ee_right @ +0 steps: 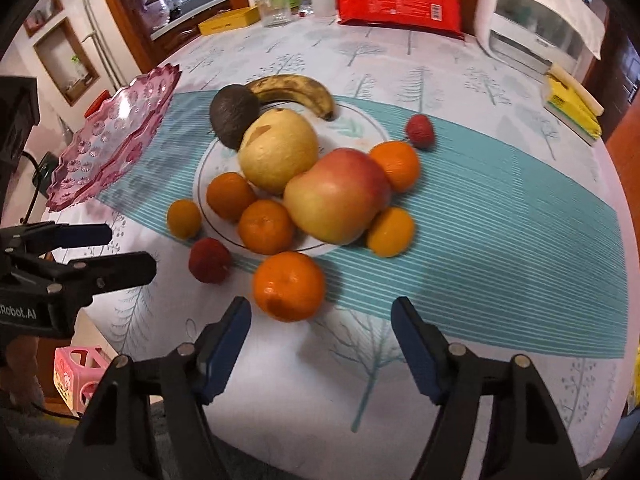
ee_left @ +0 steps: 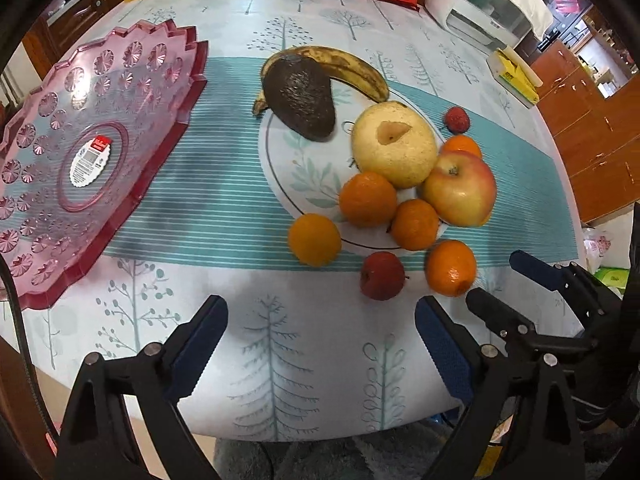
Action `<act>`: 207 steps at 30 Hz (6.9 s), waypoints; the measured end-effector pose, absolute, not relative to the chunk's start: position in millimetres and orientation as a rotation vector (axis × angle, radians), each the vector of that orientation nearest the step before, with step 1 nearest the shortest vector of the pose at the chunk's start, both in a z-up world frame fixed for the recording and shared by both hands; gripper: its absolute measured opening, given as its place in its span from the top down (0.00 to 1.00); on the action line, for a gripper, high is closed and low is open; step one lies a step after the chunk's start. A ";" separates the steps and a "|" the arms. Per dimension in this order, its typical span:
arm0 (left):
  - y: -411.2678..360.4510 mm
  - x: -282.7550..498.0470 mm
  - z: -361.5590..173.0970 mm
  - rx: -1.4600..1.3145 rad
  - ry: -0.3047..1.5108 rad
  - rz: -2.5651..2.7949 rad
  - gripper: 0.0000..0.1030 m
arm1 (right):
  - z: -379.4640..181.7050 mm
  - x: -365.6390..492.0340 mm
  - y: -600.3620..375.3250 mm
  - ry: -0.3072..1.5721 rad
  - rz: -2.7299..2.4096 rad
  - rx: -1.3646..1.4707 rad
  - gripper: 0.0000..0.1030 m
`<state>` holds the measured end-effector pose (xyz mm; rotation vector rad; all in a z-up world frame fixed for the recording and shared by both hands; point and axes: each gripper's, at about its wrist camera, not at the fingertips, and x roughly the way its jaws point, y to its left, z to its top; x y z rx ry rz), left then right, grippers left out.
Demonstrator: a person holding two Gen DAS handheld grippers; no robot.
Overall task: Organize fruits
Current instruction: 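Close the right tool on a mandarin orange beside the plate while the left tool approaches, then grasp a mandarin orange on the plate with the left tool, then carry both held oranges over the pink glass bowl with both tools, then lower the oranges into the bowl and open both tools, then withdraw both tools from the bowl back toward the fruit plate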
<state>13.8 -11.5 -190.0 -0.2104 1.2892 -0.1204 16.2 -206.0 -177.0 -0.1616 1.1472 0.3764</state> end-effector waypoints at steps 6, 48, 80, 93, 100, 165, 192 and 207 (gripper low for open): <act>-3.1 20.1 -193.5 -0.187 1.272 -0.111 0.17 | -192.3 19.2 -189.7 1.145 0.387 -0.199 0.38; -42.6 94.4 -210.1 -0.058 1.256 -0.387 0.57 | -202.0 6.9 -201.1 1.144 0.287 -0.134 0.57; -49.4 119.5 -224.5 -0.078 1.264 -0.551 0.64 | -207.2 14.1 -200.4 1.189 0.255 -0.072 0.56; -33.4 108.7 -193.3 -0.093 1.206 -0.390 0.65 | -199.1 10.6 -200.5 1.173 0.245 -0.062 0.57; -17.4 88.2 -147.3 -0.103 1.135 -0.326 0.65 | -171.4 8.1 -193.4 1.119 0.277 -0.068 0.57; 238.6 131.7 -203.3 -0.017 1.318 -0.144 0.37 | -185.4 98.3 89.3 1.323 0.318 -0.138 0.53; 257.5 113.9 -164.9 -0.081 1.165 -0.110 0.17 | -146.2 89.5 74.8 1.163 0.333 -0.036 0.28; 256.9 82.3 -125.2 -0.074 1.101 -0.120 0.17 | -111.3 55.5 70.5 1.074 0.333 -0.036 0.28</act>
